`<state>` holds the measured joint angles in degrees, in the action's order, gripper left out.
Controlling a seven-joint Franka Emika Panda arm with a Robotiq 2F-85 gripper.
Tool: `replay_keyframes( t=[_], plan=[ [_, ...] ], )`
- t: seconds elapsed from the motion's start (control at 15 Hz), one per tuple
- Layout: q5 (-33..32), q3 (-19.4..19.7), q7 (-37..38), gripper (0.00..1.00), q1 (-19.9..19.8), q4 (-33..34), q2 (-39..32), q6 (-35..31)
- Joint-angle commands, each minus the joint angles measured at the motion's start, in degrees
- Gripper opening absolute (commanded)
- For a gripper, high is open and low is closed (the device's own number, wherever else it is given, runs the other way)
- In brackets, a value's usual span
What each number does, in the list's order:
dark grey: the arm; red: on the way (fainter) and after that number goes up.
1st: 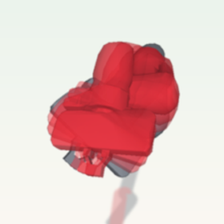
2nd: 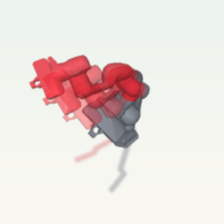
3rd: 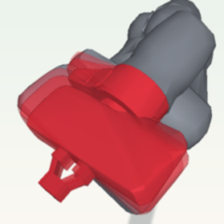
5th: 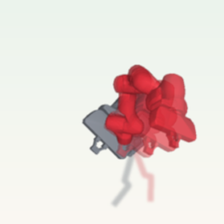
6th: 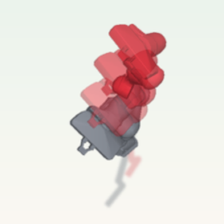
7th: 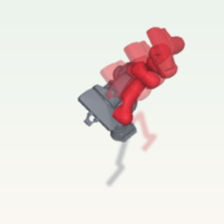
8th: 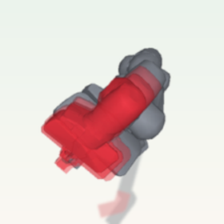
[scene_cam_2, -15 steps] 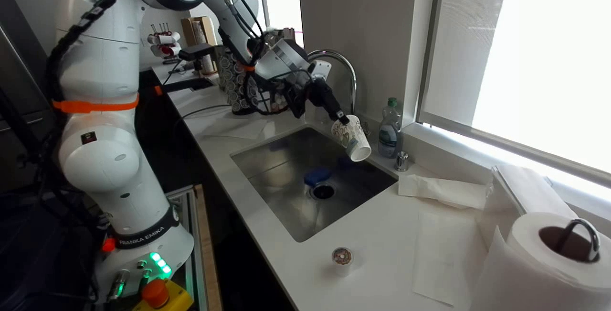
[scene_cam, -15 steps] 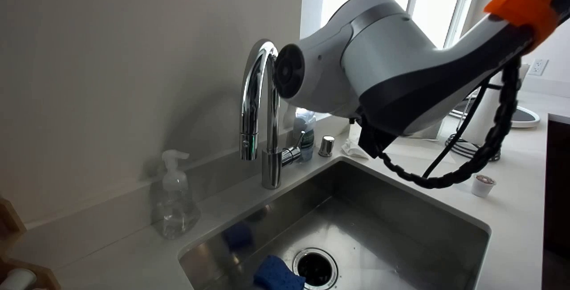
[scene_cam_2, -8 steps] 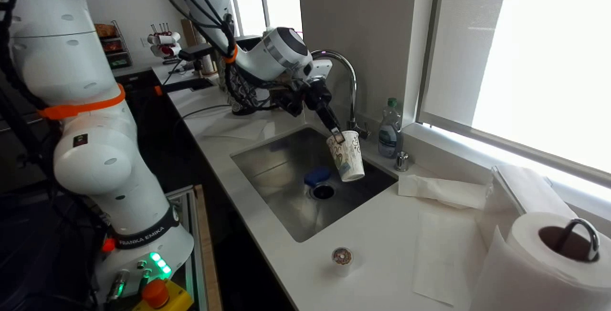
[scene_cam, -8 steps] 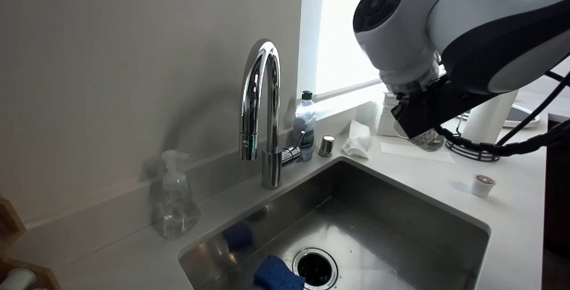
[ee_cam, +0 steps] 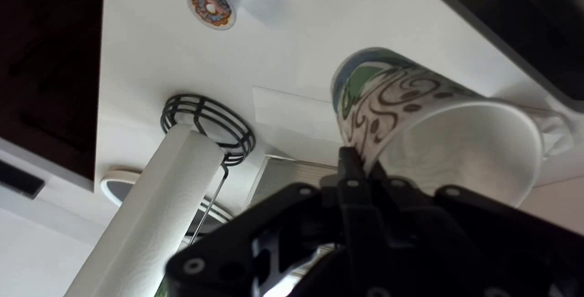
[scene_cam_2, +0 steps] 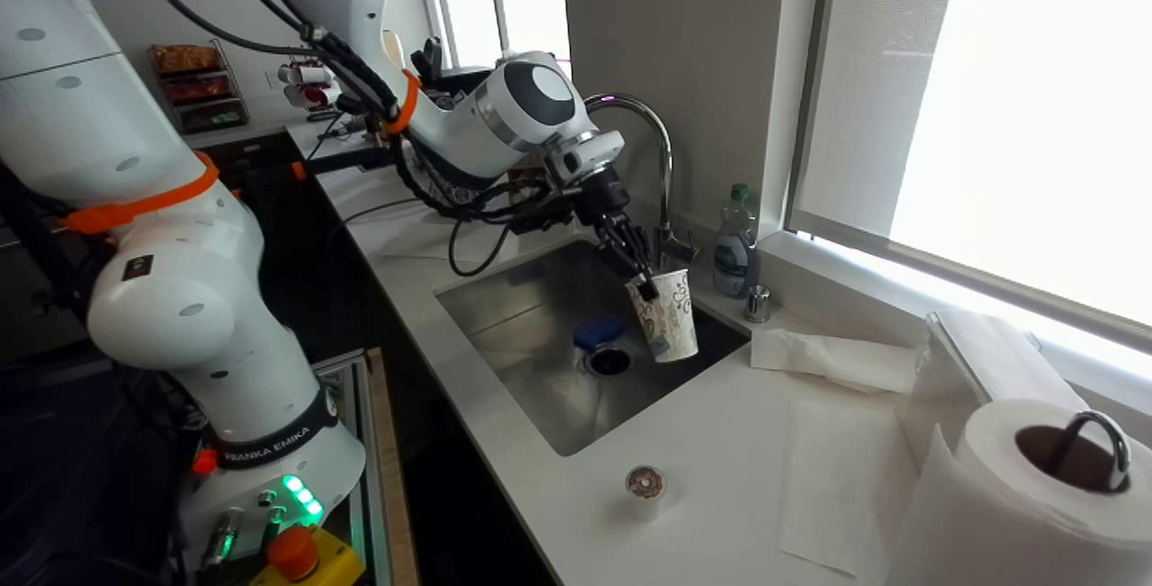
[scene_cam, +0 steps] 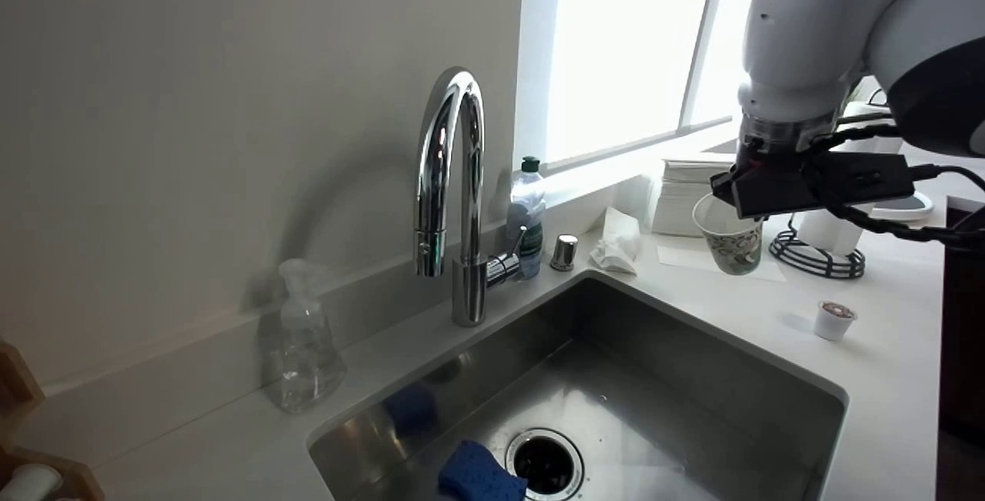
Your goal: Pour the water in the cup into the sink
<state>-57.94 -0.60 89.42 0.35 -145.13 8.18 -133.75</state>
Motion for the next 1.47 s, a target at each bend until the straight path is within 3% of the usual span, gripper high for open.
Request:
replay_keyframes(
  t=[0.0, 0.4, 0.47, 0.8, 1.07, 1.2, 1.4],
  plan=[
    [-3.0, 2.4, 6.5, 0.01, -2.9, -6.2, 4.9, -11.8],
    [-12.5, 7.0, 21.6, 0.01, -8.4, -11.3, 5.9, -30.9],
    [-9.0, 6.1, 15.5, 0.04, -6.7, -8.4, 4.3, -26.2],
    [-10.9, 7.1, 19.1, 0.01, -8.1, -9.9, 4.5, -29.4],
    [8.3, 10.7, 8.0, 0.01, -5.6, -10.3, 0.5, -36.7],
    [17.4, 15.1, 1.7, 0.01, -2.3, -11.4, -1.8, -41.3],
    [31.1, 22.6, -5.3, 0.01, 6.2, -14.9, -3.6, -44.8]
  ],
)
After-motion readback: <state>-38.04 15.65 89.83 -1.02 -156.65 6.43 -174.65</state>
